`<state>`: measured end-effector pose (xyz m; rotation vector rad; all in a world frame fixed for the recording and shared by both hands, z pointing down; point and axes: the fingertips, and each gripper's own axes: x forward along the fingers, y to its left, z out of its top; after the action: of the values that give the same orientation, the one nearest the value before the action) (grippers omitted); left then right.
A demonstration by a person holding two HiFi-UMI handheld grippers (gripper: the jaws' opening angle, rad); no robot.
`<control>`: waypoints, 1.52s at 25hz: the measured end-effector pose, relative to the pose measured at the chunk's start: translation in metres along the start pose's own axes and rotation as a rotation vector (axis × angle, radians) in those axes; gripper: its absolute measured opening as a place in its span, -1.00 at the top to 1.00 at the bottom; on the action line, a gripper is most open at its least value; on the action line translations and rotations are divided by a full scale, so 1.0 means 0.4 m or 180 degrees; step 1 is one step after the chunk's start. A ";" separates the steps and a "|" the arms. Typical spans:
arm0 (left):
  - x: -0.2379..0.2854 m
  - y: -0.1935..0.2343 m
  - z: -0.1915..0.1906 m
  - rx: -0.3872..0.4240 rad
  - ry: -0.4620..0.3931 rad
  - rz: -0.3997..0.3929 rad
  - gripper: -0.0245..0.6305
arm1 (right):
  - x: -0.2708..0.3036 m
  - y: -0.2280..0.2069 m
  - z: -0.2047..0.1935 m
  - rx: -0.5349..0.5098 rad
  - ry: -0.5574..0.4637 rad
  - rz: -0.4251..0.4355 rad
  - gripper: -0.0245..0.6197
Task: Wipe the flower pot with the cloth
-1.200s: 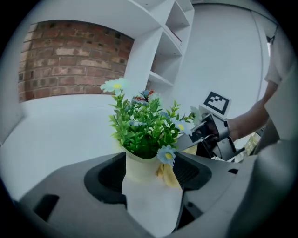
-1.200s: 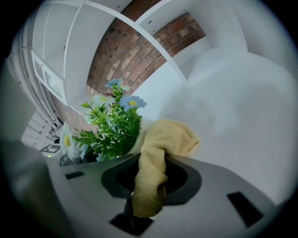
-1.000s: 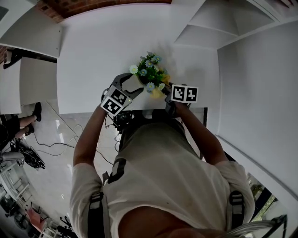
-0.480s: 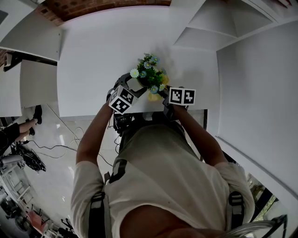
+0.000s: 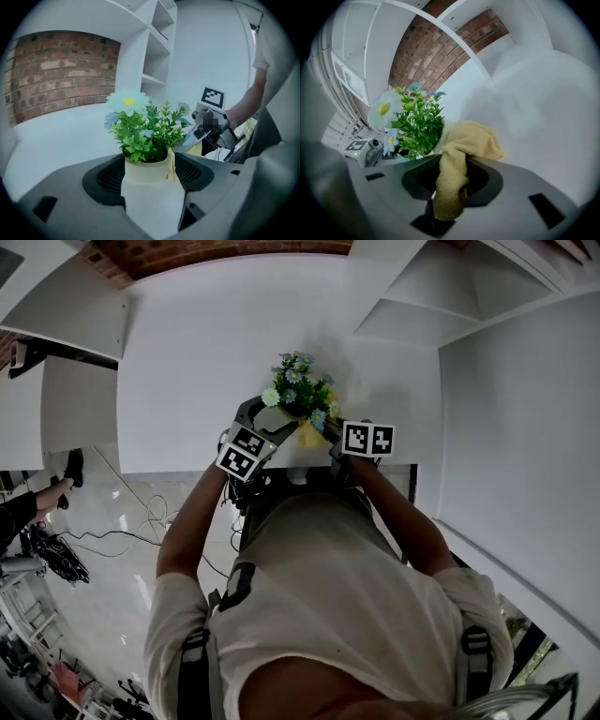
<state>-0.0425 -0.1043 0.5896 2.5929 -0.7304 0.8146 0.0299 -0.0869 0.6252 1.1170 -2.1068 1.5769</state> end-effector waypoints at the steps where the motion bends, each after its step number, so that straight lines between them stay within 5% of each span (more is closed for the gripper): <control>1: -0.008 0.007 0.002 0.0064 0.0054 -0.0102 -0.09 | 0.000 -0.002 0.007 -0.0023 0.0002 0.0006 0.56; 6: -0.004 0.062 -0.010 0.0452 0.0340 -0.0182 -0.10 | 0.001 -0.010 0.017 -0.0089 0.0033 -0.0011 0.56; 12: 0.046 0.047 -0.046 0.0586 0.0614 -0.0394 -0.10 | 0.006 -0.012 0.023 -0.0148 0.0032 -0.0067 0.56; 25: 0.046 0.028 -0.032 -0.0488 -0.0031 0.0749 -0.10 | 0.016 0.002 0.004 -0.0092 -0.0058 -0.0171 0.57; 33: -0.019 0.064 0.010 -0.0167 -0.0094 0.0364 0.02 | 0.011 -0.001 0.017 -0.0152 -0.0014 -0.0124 0.56; 38: 0.009 0.073 0.005 0.0154 0.0214 -0.0019 -0.02 | 0.001 -0.029 0.073 -0.0151 -0.0097 -0.0188 0.56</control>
<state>-0.0555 -0.1304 0.5945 2.5951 -0.6914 0.9238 0.0442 -0.1147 0.6227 1.1833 -2.0990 1.4848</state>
